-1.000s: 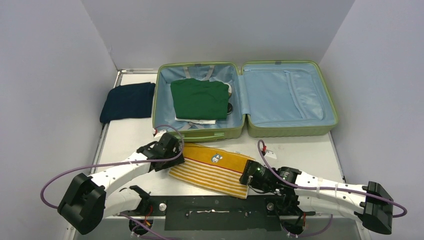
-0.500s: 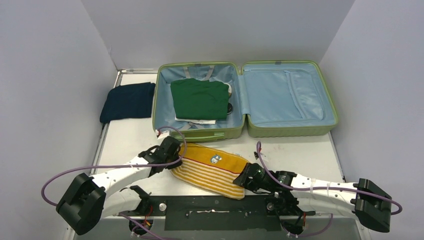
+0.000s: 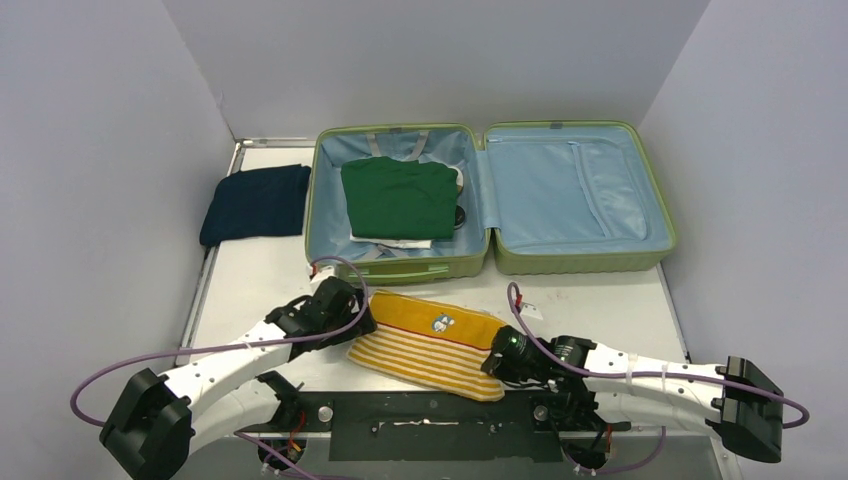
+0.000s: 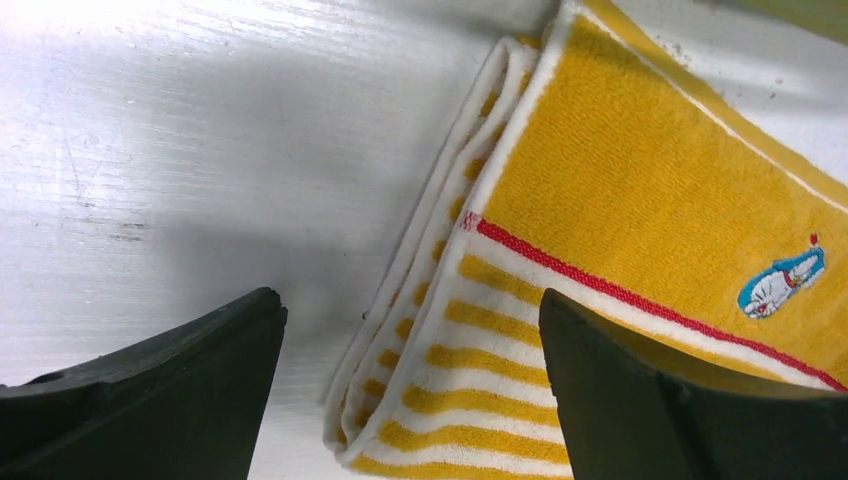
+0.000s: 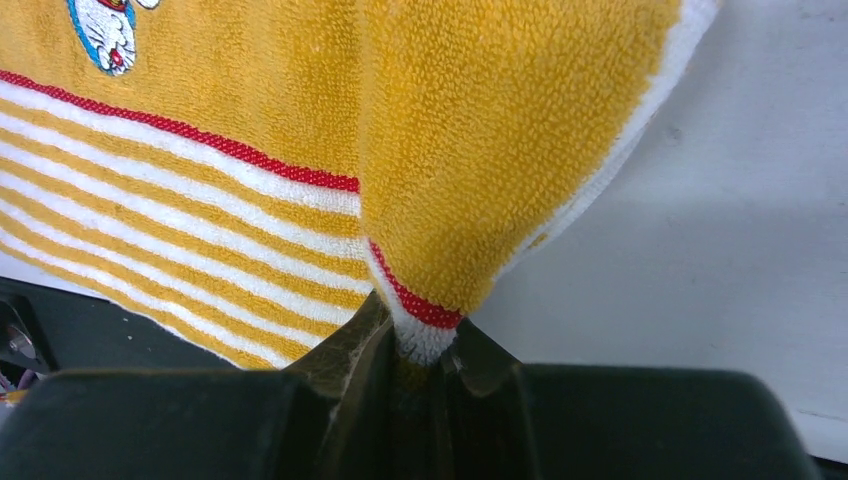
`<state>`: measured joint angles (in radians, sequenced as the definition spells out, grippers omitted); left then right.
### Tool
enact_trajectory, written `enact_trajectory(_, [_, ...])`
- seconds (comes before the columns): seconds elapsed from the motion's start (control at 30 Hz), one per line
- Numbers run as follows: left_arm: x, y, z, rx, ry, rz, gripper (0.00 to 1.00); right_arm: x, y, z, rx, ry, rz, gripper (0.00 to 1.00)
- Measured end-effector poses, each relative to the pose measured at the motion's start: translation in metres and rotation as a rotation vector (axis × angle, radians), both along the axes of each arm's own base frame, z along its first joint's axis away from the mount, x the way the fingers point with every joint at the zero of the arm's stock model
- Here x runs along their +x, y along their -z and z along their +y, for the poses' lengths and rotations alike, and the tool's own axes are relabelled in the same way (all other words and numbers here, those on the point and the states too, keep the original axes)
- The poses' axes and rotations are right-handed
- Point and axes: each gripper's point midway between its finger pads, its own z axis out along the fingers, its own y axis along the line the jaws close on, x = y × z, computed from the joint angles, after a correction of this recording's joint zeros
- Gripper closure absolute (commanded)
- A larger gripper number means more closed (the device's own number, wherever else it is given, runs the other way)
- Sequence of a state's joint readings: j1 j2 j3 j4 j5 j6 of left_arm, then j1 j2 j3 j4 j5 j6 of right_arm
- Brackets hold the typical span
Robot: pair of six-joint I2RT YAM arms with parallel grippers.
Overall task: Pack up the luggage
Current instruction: Move the household item to the corner of the board, then pick up the household item from the corner of the board.
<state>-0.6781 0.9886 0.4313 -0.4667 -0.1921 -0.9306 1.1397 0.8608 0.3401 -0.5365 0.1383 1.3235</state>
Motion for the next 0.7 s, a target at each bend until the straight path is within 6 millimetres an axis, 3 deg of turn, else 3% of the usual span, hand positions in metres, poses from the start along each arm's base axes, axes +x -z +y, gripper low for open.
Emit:
enact_trajectory(0.13, [0.002,0.002,-0.003,0.013,0.022,0.012,0.03,-0.001,0.000,-0.005,-0.014,-0.012,-0.005,1.00])
enact_trajectory(0.2, [0.004,0.003,-0.008,0.027,0.047,0.020,0.08,-0.002,0.000,-0.007,-0.023,-0.022,-0.007,1.00])
enact_trajectory(0.53, [0.010,0.008,-0.053,0.004,0.198,-0.033,0.62,-0.003,0.000,-0.010,-0.036,-0.042,-0.014,1.00])
enact_trajectory(0.6, [0.009,0.010,-0.057,-0.012,0.207,-0.040,0.80,-0.003,0.000,-0.010,-0.037,-0.045,-0.015,1.00])
enact_trajectory(0.63, [0.009,0.011,-0.058,-0.021,0.207,-0.041,0.96,-0.003,0.000,-0.010,-0.037,-0.046,-0.016,1.00])
enact_trajectory(0.7, [0.007,0.012,-0.060,-0.043,0.210,-0.040,1.00,-0.003,0.000,-0.010,-0.037,-0.048,-0.016,1.00])
